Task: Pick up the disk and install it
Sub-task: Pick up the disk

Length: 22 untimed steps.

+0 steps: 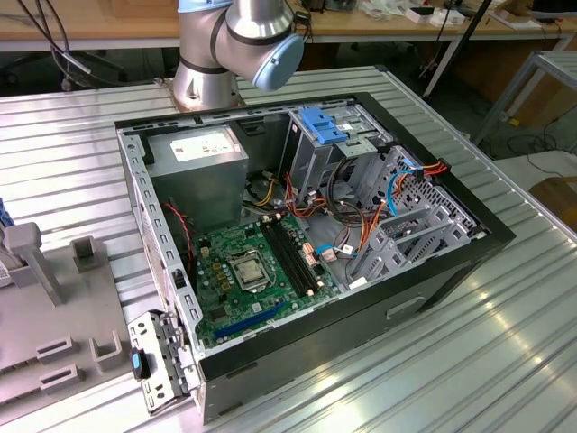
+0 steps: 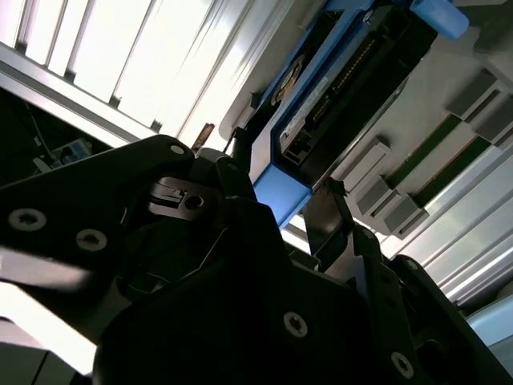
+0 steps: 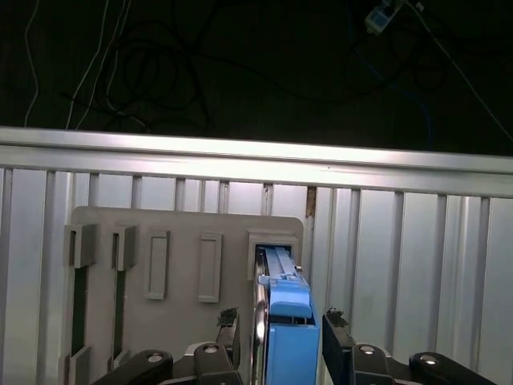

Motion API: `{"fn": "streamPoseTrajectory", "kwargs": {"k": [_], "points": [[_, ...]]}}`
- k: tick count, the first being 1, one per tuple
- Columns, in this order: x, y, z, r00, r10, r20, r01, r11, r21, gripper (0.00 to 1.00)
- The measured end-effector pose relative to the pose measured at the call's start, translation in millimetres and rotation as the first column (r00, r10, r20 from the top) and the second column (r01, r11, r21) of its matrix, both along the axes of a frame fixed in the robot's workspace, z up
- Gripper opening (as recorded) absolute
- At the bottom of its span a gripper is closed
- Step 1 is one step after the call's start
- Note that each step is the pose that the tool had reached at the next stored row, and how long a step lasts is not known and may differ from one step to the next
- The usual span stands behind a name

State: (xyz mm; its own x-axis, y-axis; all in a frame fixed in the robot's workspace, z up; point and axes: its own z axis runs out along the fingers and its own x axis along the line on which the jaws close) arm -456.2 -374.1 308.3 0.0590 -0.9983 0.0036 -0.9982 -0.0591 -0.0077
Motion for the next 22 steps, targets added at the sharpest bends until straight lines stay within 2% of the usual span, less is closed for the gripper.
{"fn": "streamPoseTrajectory", "kwargs": {"k": [3, 4, 18, 20, 21, 22], "points": [[-0.1, 0.0, -0.2, 1.0000, 0.000, 0.0001, 0.000, 1.0000, 0.0000, 0.51], [-0.1, 0.0, -0.3, 1.0000, 0.000, 0.0001, 0.000, 1.0000, 0.0000, 0.44], [-0.7, 0.0, -0.3, 0.9998, -0.020, 0.0001, 0.020, 0.9998, 0.0000, 0.44], [-0.8, 0.0, -0.4, 0.9998, -0.020, 0.0001, 0.020, 0.9998, 0.0000, 0.43], [-0.8, 0.0, -0.4, 0.9998, -0.020, 0.0001, 0.020, 0.9998, 0.0001, 0.37], [-0.8, 0.0, -0.4, 0.9998, -0.020, 0.0002, 0.020, 0.9998, 0.0001, 0.37]]}}
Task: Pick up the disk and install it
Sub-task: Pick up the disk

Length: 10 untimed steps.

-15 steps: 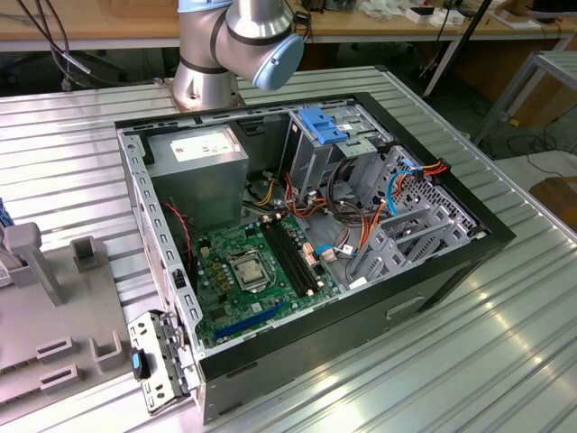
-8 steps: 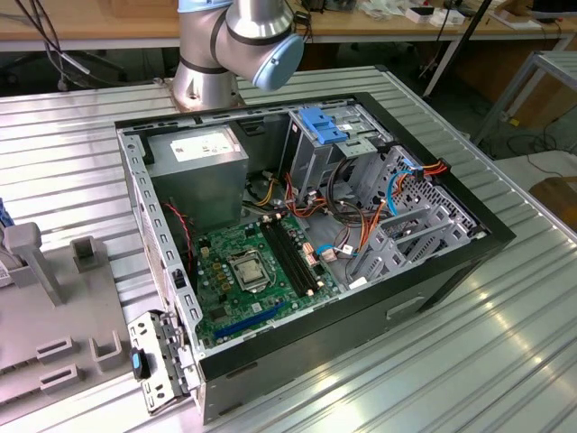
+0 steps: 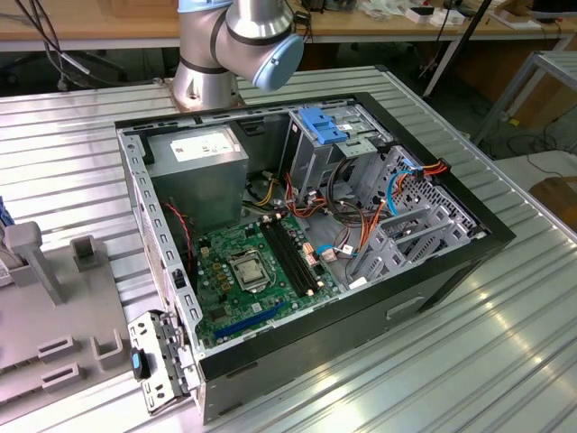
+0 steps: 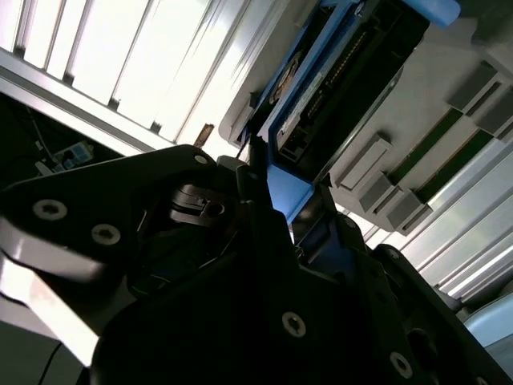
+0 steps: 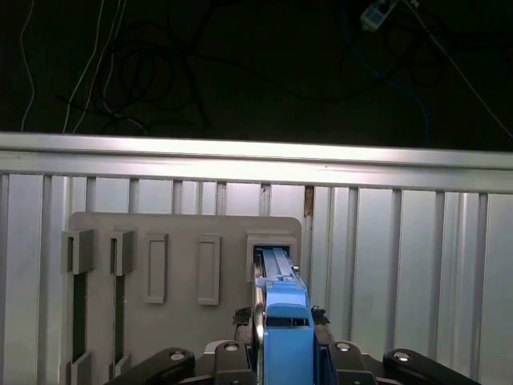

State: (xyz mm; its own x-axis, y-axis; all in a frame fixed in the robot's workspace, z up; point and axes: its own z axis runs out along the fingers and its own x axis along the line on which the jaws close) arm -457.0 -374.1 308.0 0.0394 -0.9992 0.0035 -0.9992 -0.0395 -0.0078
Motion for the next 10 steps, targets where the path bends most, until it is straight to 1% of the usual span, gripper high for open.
{"fn": "streamPoseTrajectory", "kwargs": {"k": [10], "points": [[0.0, 0.0, -0.1, 1.0000, -0.002, -0.0001, 0.002, 1.0000, 0.0000, 0.37]]}}
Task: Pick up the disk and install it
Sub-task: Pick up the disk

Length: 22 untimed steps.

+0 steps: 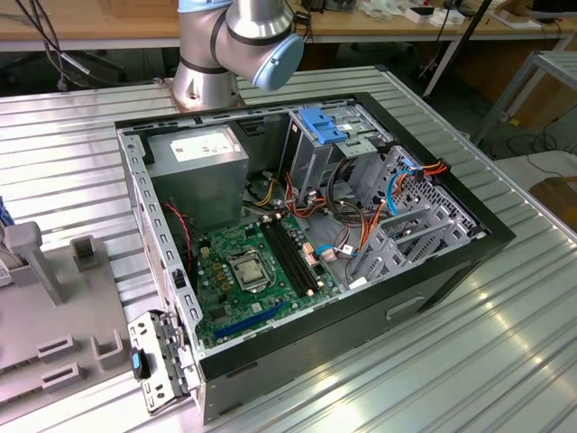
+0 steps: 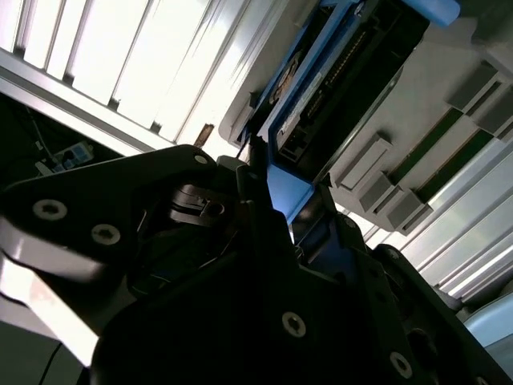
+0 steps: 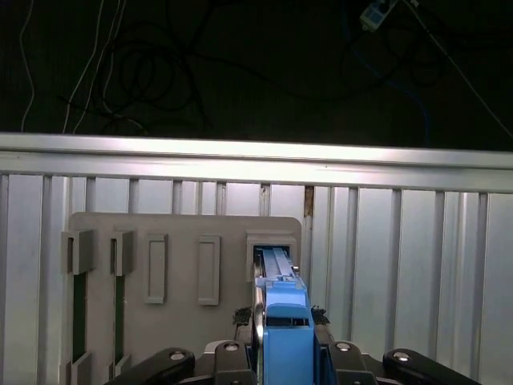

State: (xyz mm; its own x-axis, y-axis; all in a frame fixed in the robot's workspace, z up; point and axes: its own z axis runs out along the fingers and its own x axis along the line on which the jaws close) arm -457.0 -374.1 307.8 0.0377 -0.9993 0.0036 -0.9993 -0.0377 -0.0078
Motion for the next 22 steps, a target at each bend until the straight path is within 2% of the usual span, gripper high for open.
{"fn": "streamPoseTrajectory", "kwargs": {"k": [2, 10, 12, 14, 22], "points": [[0.0, 0.0, -0.1, 1.0000, 0.000, 0.0001, 0.000, 1.0000, 0.0000, 0.37], [0.0, 0.0, 14.1, 1.0000, 0.000, 0.0000, 0.000, 1.0000, 0.0000, 0.37], [0.0, 0.0, 18.5, 1.0000, 0.000, 0.0001, 0.000, 1.0000, -0.0006, 0.37], [0.0, 0.0, 25.6, 1.0000, 0.000, 0.0001, 0.000, 1.0000, -0.0008, 0.37], [0.0, 0.0, 43.9, 1.0000, 0.000, 0.0001, 0.000, 1.0000, -0.0026, 0.37]]}}
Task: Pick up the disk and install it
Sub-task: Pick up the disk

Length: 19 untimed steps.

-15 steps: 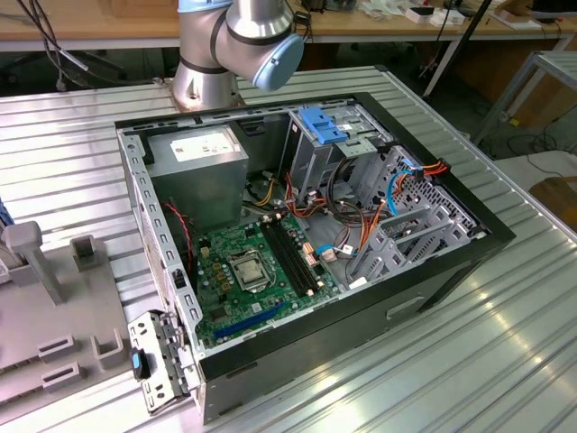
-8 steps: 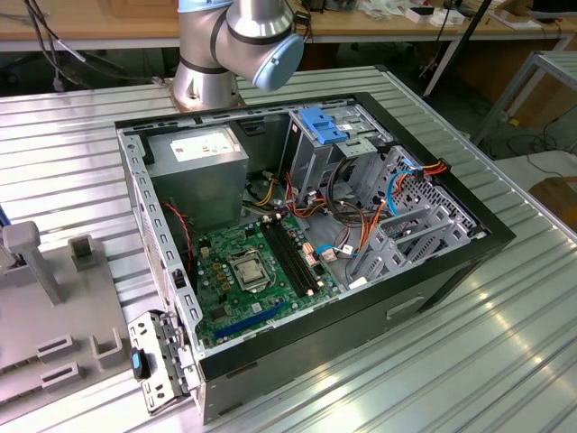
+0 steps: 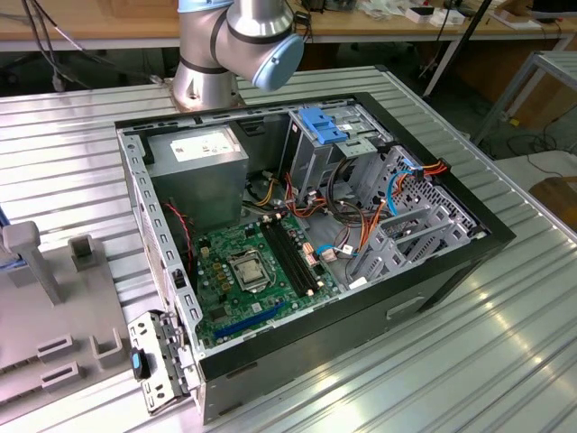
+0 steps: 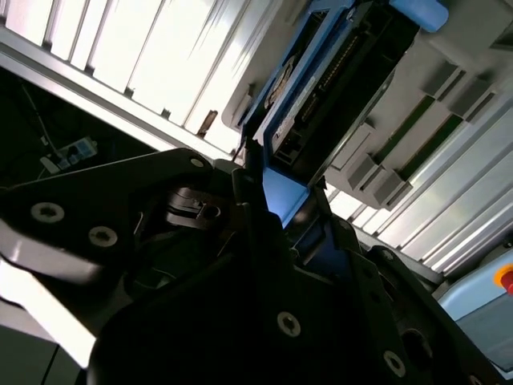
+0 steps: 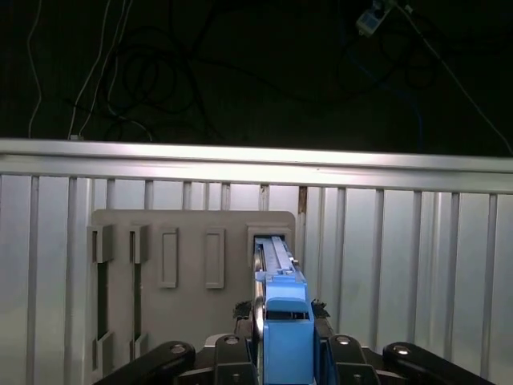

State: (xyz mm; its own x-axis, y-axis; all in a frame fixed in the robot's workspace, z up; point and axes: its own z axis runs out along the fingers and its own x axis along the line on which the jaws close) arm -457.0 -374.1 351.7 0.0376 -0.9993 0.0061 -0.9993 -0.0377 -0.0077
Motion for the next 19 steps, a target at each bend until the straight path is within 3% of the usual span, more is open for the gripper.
{"fn": "streamPoseTrajectory", "kwargs": {"k": [5, 6, 12, 16, 19], "points": [[0.0, 0.0, 15.3, 1.0000, 0.000, 0.0000, 0.000, 1.0000, -0.0003, 0.37], [0.0, 0.0, 24.8, 1.0000, 0.000, 0.0000, 0.000, 1.0000, -0.0004, 0.37], [0.0, 0.0, 47.2, 1.0000, 0.000, 0.0009, 0.000, 1.0000, -0.0004, 0.37], [0.0, 0.0, 48.3, 0.9999, 0.002, 0.0110, -0.002, 1.0000, -0.0004, 0.37], [0.0, 0.0, 48.3, 0.9999, 0.002, 0.0112, -0.002, 1.0000, -0.0004, 0.37]]}}
